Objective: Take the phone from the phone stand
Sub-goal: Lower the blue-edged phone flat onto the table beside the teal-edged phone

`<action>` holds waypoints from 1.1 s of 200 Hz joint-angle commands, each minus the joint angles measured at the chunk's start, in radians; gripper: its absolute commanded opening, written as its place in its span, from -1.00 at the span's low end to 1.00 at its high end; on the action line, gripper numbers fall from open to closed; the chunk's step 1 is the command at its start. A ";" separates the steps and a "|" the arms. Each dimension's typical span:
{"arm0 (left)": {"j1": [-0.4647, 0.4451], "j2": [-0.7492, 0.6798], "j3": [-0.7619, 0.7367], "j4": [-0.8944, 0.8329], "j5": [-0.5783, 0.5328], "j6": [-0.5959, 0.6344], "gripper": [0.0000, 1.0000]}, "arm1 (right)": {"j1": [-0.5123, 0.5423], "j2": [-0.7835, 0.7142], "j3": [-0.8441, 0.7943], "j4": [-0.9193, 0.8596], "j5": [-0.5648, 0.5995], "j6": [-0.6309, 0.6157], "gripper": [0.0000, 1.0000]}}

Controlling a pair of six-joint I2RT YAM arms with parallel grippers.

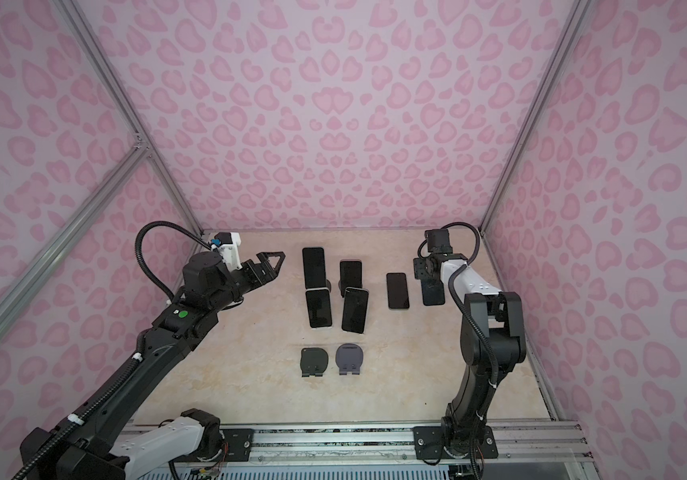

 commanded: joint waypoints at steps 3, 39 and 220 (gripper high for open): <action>0.013 0.010 0.012 0.017 0.029 -0.011 0.98 | -0.010 0.069 0.061 -0.072 -0.055 -0.026 0.24; 0.025 0.031 0.014 0.023 0.056 -0.021 0.98 | -0.026 0.124 0.092 -0.085 -0.106 0.020 0.24; 0.052 0.056 0.015 0.041 0.119 -0.058 0.98 | -0.038 0.325 0.254 -0.200 -0.208 0.078 0.28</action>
